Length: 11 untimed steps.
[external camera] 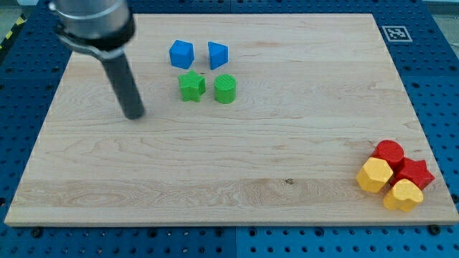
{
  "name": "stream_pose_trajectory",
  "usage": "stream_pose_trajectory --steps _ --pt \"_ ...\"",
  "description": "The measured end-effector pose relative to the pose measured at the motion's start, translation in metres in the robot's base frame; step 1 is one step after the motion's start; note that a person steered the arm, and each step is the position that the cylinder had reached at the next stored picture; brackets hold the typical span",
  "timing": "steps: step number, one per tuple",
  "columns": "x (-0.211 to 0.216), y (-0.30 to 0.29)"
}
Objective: Push the red star into the hexagon
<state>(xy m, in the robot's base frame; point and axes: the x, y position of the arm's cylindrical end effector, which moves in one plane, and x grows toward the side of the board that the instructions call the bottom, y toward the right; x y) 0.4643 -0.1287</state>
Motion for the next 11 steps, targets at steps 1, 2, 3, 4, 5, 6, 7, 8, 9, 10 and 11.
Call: stream_pose_trajectory --steps 1,2,3,4,5,6,7,8,9,10,11 --pt "0.000 0.112" --pt "0.000 0.210" --pt "0.001 0.293" --pt "0.033 0.356" --pt "0.060 0.395" --pt "0.086 0.405" --pt "0.106 0.403" --pt "0.115 0.396" --pt "0.115 0.383" --pt "0.115 0.367" --pt "0.115 0.354"
